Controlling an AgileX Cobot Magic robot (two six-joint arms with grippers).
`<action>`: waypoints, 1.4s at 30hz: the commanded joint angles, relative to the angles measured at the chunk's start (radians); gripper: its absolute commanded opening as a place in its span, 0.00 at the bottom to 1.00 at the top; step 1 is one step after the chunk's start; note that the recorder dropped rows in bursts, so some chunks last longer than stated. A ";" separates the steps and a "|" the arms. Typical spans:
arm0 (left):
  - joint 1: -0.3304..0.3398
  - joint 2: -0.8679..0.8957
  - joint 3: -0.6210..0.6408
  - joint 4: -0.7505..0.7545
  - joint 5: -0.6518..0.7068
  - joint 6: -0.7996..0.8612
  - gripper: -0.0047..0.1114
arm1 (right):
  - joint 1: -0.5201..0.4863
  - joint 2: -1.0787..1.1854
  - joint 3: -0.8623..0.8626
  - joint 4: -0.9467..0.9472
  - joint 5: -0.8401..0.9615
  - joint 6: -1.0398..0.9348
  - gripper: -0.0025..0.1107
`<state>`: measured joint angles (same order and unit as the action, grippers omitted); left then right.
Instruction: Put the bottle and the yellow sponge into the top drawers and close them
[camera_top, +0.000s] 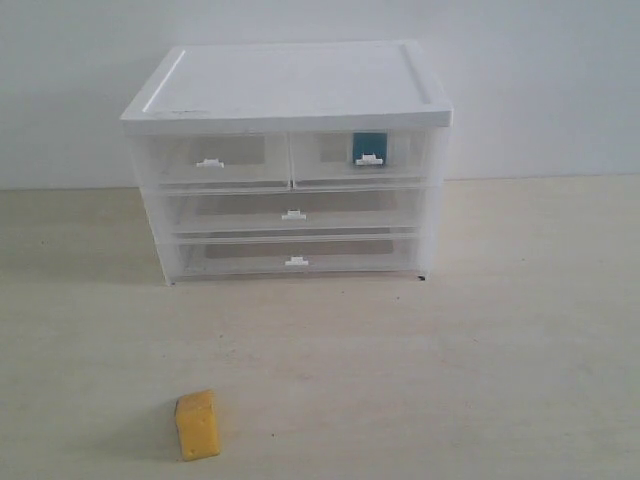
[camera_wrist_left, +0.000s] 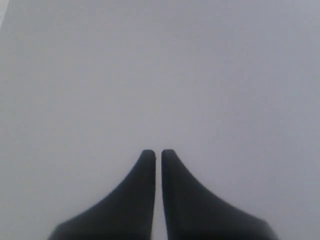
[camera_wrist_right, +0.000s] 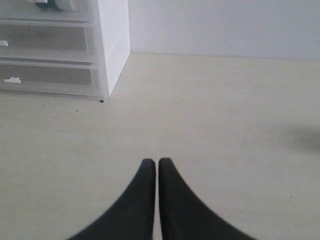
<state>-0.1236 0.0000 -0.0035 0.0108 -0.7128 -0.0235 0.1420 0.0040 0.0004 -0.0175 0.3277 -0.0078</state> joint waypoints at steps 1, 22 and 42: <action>-0.005 0.023 -0.043 -0.120 -0.001 -0.014 0.08 | -0.003 -0.004 0.000 -0.001 -0.006 0.002 0.02; -0.005 0.970 -0.511 0.078 0.163 -0.174 0.08 | -0.003 -0.004 0.000 0.003 -0.006 0.000 0.02; -0.181 1.438 -0.564 -0.135 -0.057 0.112 0.08 | -0.003 -0.004 0.000 0.003 -0.006 0.001 0.02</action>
<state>-0.2426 1.3968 -0.5751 0.0126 -0.6922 -0.0416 0.1420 0.0040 0.0004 -0.0157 0.3277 -0.0078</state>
